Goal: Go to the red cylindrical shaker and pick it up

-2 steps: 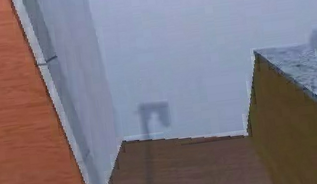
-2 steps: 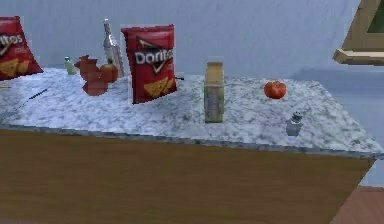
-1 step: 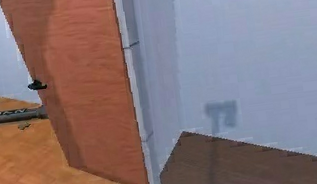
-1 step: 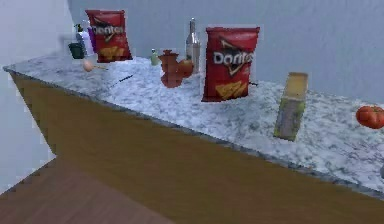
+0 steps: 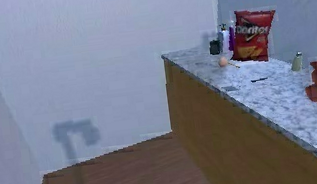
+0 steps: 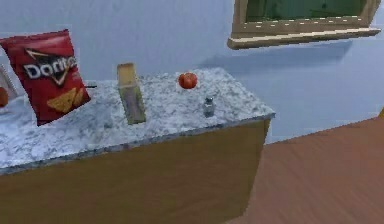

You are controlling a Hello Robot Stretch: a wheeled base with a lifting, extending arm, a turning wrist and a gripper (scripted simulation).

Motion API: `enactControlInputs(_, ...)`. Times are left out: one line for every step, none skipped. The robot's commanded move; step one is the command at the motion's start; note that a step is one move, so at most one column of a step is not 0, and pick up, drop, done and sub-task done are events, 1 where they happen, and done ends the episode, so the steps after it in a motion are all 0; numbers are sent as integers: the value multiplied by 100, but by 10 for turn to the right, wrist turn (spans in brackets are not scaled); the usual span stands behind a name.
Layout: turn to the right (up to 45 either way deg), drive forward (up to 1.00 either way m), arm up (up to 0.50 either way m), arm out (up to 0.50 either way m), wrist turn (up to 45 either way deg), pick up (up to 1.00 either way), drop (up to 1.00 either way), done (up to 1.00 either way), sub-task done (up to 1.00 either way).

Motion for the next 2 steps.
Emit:
enactControlInputs(60, 0, 0, 0, 0, 0, 0, 0, 0)
enactControlInputs(0, 90, 0, 0, 0, 0, 0, 0, 0)
